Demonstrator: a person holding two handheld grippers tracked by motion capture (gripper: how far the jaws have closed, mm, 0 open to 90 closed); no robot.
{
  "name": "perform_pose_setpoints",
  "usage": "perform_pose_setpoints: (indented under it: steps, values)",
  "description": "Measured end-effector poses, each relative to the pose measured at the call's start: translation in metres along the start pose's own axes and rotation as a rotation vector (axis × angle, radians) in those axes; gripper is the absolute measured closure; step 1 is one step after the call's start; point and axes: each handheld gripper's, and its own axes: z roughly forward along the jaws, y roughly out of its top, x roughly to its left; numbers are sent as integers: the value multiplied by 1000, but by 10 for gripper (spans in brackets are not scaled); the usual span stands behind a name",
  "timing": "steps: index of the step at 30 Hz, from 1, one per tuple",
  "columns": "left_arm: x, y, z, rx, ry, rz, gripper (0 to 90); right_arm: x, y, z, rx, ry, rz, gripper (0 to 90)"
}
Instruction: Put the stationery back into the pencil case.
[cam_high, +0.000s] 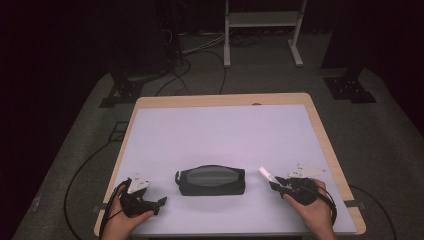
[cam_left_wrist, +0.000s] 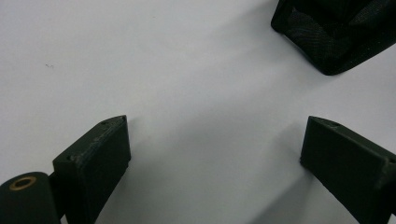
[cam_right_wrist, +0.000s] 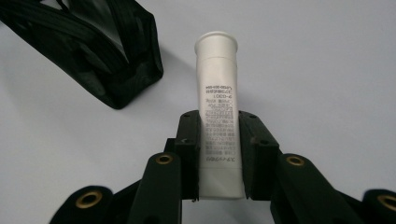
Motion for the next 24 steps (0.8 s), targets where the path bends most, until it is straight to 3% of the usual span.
perform_pose_setpoints:
  steps: [10,24]
  values:
    - [0,0,0,0,0,0,75,2,11,-8,-49,54,-35,705]
    - [0,0,0,0,0,-1,75,1,37,-15,-107,138,-126,705]
